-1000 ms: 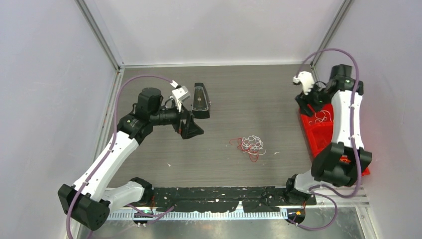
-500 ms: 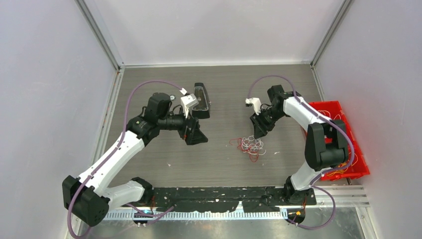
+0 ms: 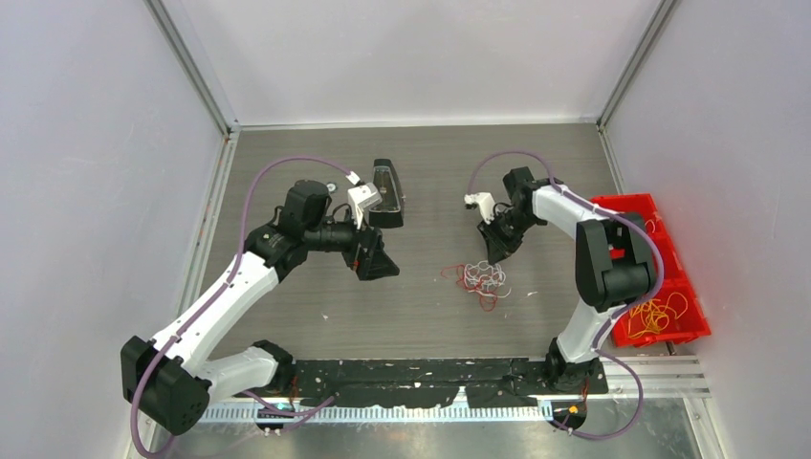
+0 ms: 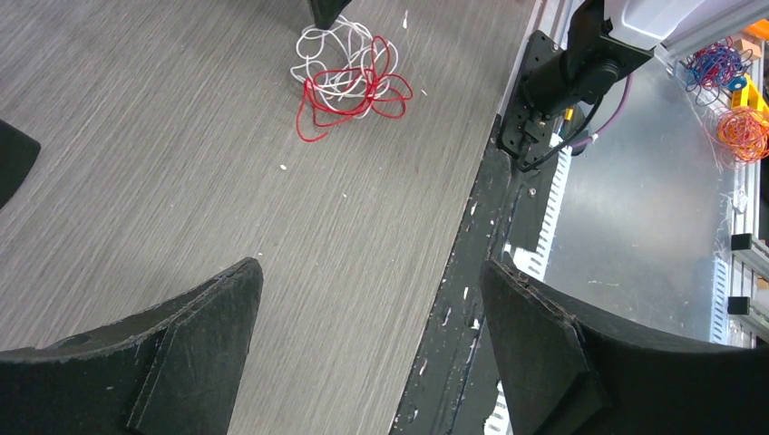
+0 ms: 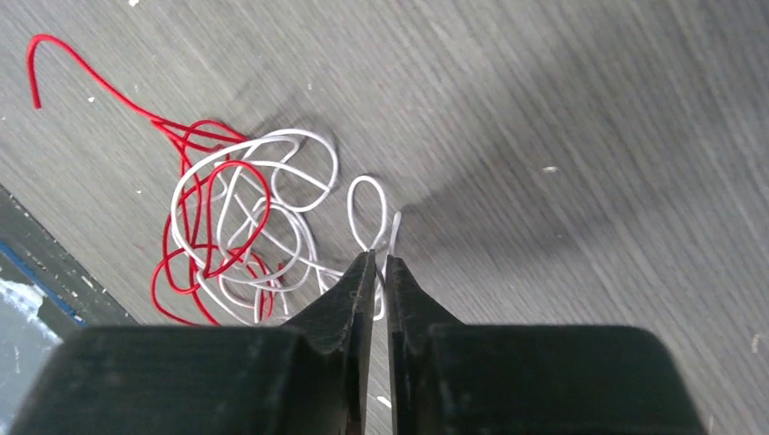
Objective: Untangle the cables
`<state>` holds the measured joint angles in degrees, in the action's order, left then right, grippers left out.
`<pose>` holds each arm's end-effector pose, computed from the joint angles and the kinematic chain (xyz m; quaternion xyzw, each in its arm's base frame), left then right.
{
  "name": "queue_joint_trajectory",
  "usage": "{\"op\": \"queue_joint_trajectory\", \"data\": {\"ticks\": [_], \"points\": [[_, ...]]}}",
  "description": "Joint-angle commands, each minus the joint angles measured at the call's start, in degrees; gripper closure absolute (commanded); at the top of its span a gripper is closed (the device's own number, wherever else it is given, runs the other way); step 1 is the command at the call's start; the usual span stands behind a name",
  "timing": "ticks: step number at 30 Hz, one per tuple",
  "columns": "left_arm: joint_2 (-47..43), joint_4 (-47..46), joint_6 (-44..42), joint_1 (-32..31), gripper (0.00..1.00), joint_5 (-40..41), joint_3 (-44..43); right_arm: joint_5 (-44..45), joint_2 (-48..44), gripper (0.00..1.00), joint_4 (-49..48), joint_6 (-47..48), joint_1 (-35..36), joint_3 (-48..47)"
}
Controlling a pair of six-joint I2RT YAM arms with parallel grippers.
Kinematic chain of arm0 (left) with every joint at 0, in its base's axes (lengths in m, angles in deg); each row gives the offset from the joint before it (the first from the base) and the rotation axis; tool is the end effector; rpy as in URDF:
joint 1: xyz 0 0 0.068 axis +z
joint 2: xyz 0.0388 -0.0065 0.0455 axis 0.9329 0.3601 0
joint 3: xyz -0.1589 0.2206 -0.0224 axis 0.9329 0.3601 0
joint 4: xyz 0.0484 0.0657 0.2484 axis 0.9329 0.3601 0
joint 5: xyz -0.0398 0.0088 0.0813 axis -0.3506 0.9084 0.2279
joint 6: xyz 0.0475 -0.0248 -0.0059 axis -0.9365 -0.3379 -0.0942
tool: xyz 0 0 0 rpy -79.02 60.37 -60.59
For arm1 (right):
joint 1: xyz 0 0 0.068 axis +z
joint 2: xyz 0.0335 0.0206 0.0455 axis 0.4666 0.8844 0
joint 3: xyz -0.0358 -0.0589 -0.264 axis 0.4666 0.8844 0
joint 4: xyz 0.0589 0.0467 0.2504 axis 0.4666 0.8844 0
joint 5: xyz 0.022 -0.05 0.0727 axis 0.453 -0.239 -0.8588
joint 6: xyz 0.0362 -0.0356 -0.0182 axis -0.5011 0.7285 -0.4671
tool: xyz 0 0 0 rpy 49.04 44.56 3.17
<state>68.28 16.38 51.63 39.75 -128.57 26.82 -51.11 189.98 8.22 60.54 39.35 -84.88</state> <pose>0.1932 -0.1362 0.3145 0.3486 0.7632 -0.4417 0.3175 0.3079 0.0791 0.1735 -0.4113 0.8792 0.2123 0.1128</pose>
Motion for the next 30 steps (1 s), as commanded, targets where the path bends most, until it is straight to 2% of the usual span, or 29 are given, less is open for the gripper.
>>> {"op": "queue_joint_trajectory", "data": {"ticks": [1,4,16,19,20,21,23,27,30], "points": [[-0.3,-2.0,-0.6,-0.1,0.09,-0.6,-0.2,-3.1,-2.6,0.9,3.6,1.9,1.2,-0.7],[-0.4,-1.6,-0.8,-0.1,0.09,-0.3,-0.3,-4.6,-3.7,0.94,4.9,1.7,1.5,-1.4],[-1.0,-0.4,-2.1,0.0,0.09,0.9,-0.6,-14.7,-14.5,0.95,6.0,-4.3,1.8,-5.2],[-0.6,-0.6,-2.2,0.0,0.09,0.8,-1.0,-14.2,-15.3,0.94,7.0,-4.4,2.6,-5.8],[-0.5,-0.5,-2.2,0.0,0.09,0.6,-1.1,-11.6,-14.6,0.94,8.1,-4.0,2.9,-6.2],[-0.3,-0.5,-2.4,0.0,0.08,0.6,-1.2,-10.0,-13.8,0.86,9.2,-2.2,3.2,-6.9],[-0.3,-0.5,-2.4,0.0,0.08,0.5,-1.4,-3.1,-11.1,0.77,11.7,0.9,3.3,-6.9],[-0.7,-0.5,-2.5,0.0,0.08,0.6,-1.0,4.8,-9.3,0.59,9.5,4.2,3.3,-2.9],[-1.1,-0.6,-2.5,0.0,0.08,0.7,-0.4,6.1,-8.2,0.54,7.8,4.1,3.3,-2.2]]}}
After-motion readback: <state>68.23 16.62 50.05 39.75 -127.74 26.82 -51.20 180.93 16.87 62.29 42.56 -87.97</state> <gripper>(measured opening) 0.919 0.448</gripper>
